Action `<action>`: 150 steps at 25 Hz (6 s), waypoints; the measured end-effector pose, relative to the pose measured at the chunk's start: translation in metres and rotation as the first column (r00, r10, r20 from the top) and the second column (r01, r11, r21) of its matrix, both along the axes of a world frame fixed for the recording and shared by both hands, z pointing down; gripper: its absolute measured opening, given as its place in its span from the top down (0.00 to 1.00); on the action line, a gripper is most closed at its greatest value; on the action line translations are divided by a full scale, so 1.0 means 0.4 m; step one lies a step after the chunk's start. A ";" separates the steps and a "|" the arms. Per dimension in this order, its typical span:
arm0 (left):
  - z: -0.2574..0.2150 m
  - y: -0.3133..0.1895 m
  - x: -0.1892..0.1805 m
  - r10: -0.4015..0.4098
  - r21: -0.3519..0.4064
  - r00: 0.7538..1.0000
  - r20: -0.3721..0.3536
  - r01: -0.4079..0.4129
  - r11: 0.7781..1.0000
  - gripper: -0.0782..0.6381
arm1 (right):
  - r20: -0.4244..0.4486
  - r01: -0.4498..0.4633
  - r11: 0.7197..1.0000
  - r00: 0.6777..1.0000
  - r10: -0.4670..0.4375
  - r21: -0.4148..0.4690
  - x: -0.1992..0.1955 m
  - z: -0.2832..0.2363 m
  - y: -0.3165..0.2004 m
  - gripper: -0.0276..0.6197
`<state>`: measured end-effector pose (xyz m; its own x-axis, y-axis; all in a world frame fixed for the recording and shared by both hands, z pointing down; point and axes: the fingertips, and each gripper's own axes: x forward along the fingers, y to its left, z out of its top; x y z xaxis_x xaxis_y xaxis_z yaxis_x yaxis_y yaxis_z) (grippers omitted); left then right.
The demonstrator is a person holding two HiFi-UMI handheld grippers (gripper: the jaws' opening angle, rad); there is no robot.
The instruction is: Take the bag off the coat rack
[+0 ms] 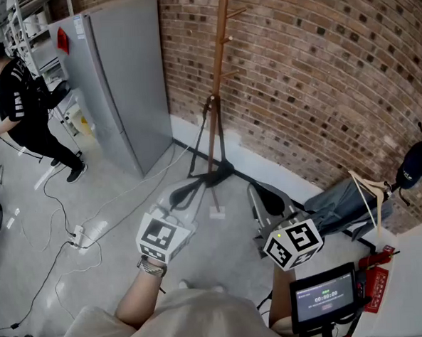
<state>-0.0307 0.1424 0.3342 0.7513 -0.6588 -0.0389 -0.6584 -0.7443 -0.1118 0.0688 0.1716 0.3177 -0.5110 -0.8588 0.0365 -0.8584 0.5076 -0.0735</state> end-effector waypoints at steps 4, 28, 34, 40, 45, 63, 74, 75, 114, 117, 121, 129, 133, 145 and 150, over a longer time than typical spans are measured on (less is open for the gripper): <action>-0.001 -0.006 0.020 -0.008 0.006 1.000 0.003 0.008 1.000 0.89 | 0.005 0.005 1.000 1.000 -0.006 0.015 0.020 -0.001 -0.008 0.95; 0.049 -0.166 0.075 -0.071 -0.013 0.997 -0.025 0.071 0.997 0.89 | 0.100 0.088 0.996 0.991 -0.088 0.010 0.104 0.013 -0.158 0.95; 0.044 -0.323 0.064 -0.040 -0.005 0.999 -0.029 0.040 0.999 0.89 | 0.082 0.060 0.998 0.995 -0.062 0.021 0.091 0.006 -0.293 0.95; 0.028 -0.469 0.051 -0.001 0.000 1.000 -0.020 0.001 1.000 0.89 | 0.065 0.034 0.999 0.997 -0.035 0.022 0.066 0.001 -0.432 0.95; 0.038 -0.585 0.020 0.019 -0.020 1.000 -0.011 -0.019 1.000 0.89 | 0.089 0.025 1.000 0.996 -0.025 0.006 0.030 -0.002 -0.545 0.95; 0.053 -0.904 -0.013 0.122 -0.058 0.992 -0.015 -0.122 0.991 0.89 | 0.064 -0.117 0.991 0.991 0.121 -0.062 -0.003 0.065 -0.862 0.95; 0.079 -0.969 -0.008 0.130 -0.075 0.991 -0.012 -0.131 0.989 0.89 | 0.056 -0.149 0.986 0.987 0.153 -0.075 0.000 0.093 -0.936 0.95; 0.077 -0.973 -0.007 0.127 -0.072 0.992 -0.014 -0.128 0.989 0.89 | 0.058 -0.146 0.986 0.987 0.151 -0.076 0.000 0.094 -0.942 0.95; 0.448 -1.081 0.092 -0.043 -0.282 0.973 0.229 0.109 0.953 0.70 | -0.063 0.097 0.925 0.990 -0.129 -0.367 0.056 0.430 -1.120 0.75; 0.485 -1.090 0.108 -0.023 -0.309 0.969 0.244 0.101 0.946 0.68 | -0.083 0.106 0.918 0.985 -0.148 -0.383 0.049 0.448 -1.129 0.73; 0.526 -1.099 0.125 -0.001 -0.330 0.963 0.268 0.093 0.940 0.67 | -0.119 0.125 0.909 0.975 -0.186 -0.397 0.031 0.476 -1.135 0.71; 0.601 -1.120 0.150 0.027 -0.379 0.954 0.297 0.092 0.921 0.67 | -0.161 0.125 0.901 0.965 -0.208 -0.415 0.012 0.526 -1.153 0.71; 0.617 -1.130 0.158 0.031 -0.396 0.958 0.284 0.087 0.914 0.67 | -0.150 0.127 0.902 0.967 -0.204 -0.413 0.010 0.536 -1.159 0.73; 0.623 -1.133 0.178 0.026 -0.411 0.967 0.254 0.084 0.908 0.75 | -0.151 0.140 0.909 0.965 -0.214 -0.392 -0.012 0.539 -1.170 0.78; 0.620 -1.137 0.163 0.010 -0.405 0.966 0.259 0.099 0.909 0.78 | -0.175 0.132 0.912 0.961 -0.214 -0.388 -0.019 0.539 -1.166 0.83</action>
<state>0.0343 -0.3125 0.5823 0.6696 -0.6075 0.4273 -0.6831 -0.7295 0.0333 0.0614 -0.2946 0.5334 -0.5958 -0.6610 0.4562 -0.7755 0.6211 -0.1131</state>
